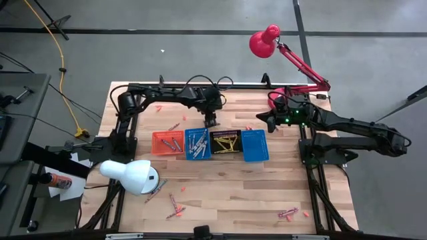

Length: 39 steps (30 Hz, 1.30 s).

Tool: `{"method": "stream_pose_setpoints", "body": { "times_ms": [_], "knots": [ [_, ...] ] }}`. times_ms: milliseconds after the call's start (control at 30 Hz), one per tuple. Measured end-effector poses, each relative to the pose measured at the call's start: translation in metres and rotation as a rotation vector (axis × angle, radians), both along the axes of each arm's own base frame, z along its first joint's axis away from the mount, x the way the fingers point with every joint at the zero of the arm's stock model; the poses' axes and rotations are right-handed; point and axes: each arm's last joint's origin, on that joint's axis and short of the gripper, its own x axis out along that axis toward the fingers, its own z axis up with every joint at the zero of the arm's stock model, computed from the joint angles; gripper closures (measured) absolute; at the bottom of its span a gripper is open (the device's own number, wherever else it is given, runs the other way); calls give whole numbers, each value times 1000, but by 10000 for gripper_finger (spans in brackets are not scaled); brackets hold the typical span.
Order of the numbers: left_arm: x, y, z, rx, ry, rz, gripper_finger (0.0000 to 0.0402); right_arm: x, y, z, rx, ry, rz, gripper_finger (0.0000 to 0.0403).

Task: Sort crayons
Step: Put the blue crayon into the orange bin

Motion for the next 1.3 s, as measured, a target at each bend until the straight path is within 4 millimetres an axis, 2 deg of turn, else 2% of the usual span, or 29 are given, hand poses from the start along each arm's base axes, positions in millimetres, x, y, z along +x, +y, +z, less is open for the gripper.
{"method": "stream_pose_setpoints", "body": {
  "times_ms": [100,267,333,400,500,633,833,1133,1300],
  "knots": [
    [-5,1,22,7,-46,9,245,0,0,0,1,1,0,402],
    [-22,-1,81,-22,-220,6,245,0,0,-1,3,8,-1,402],
    [-30,-7,90,-47,-258,-27,245,0,0,-1,3,9,0,402],
    [-35,-16,81,-77,-221,-78,245,0,0,-1,-5,11,3,402],
    [-41,-34,54,-132,-129,-148,245,0,0,-1,-10,13,5,402],
    [-36,-50,30,-70,-46,-220,245,0,0,-1,-9,14,-9,402],
    [-23,-53,19,29,-65,-234,245,0,-1,-1,-14,14,-21,402],
    [-24,-47,16,58,-48,-228,245,0,0,-1,0,9,-26,402],
    [-22,-45,-1,37,-9,-271,245,0,0,-1,0,8,-26,402]
  ]
}}
